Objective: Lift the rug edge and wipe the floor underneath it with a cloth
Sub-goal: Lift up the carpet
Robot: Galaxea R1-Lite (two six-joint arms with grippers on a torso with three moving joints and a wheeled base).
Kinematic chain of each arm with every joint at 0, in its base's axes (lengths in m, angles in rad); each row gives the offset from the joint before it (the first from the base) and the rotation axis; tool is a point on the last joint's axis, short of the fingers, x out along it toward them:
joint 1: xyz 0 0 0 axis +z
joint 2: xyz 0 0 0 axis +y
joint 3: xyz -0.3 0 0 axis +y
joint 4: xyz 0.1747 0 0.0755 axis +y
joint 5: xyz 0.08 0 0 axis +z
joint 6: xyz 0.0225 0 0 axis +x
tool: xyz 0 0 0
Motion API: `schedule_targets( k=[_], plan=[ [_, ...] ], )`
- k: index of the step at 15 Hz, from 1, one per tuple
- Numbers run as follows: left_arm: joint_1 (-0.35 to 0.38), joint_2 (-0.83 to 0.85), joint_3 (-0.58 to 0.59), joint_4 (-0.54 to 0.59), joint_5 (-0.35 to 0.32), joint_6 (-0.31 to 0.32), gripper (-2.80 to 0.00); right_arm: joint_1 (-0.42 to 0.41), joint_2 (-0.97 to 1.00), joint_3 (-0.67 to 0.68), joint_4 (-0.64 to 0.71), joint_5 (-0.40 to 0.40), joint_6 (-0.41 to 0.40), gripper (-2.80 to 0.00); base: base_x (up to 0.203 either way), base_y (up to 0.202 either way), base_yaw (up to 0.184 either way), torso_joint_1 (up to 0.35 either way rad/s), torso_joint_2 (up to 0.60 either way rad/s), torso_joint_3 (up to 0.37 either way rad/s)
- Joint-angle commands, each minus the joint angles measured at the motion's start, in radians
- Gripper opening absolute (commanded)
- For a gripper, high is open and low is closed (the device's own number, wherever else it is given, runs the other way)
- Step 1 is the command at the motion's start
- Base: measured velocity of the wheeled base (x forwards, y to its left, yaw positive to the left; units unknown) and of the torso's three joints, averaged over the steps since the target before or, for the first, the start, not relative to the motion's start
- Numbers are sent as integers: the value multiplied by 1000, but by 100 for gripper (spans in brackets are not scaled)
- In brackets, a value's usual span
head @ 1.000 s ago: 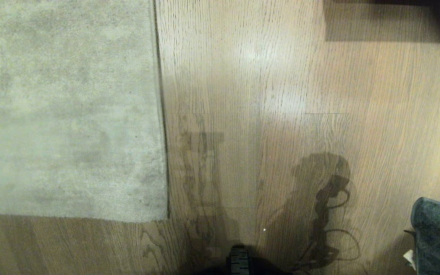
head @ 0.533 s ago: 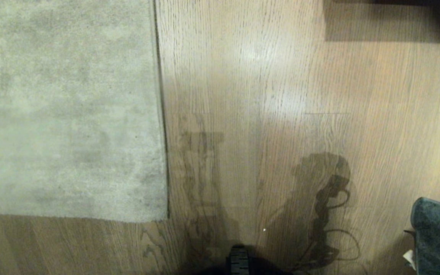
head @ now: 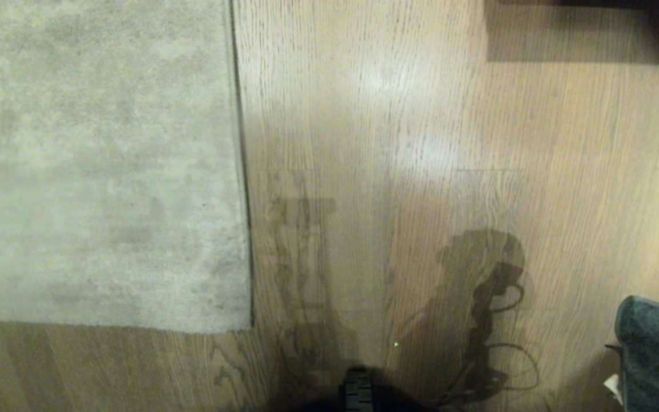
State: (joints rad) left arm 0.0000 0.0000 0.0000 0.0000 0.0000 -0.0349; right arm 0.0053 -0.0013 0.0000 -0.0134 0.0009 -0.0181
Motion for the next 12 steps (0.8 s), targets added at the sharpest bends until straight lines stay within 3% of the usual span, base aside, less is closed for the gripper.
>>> schedule_targets(
  k=[1,12],
  plan=[
    [0,0,0,0,0,0,-280,1,1,0,0,1,0,-280,0,0,0,0,0,0],
    [0,0,0,0,1,-2,-280,1,2,0,0,1,0,-280,0,0,0,0,0,0]
  ],
)
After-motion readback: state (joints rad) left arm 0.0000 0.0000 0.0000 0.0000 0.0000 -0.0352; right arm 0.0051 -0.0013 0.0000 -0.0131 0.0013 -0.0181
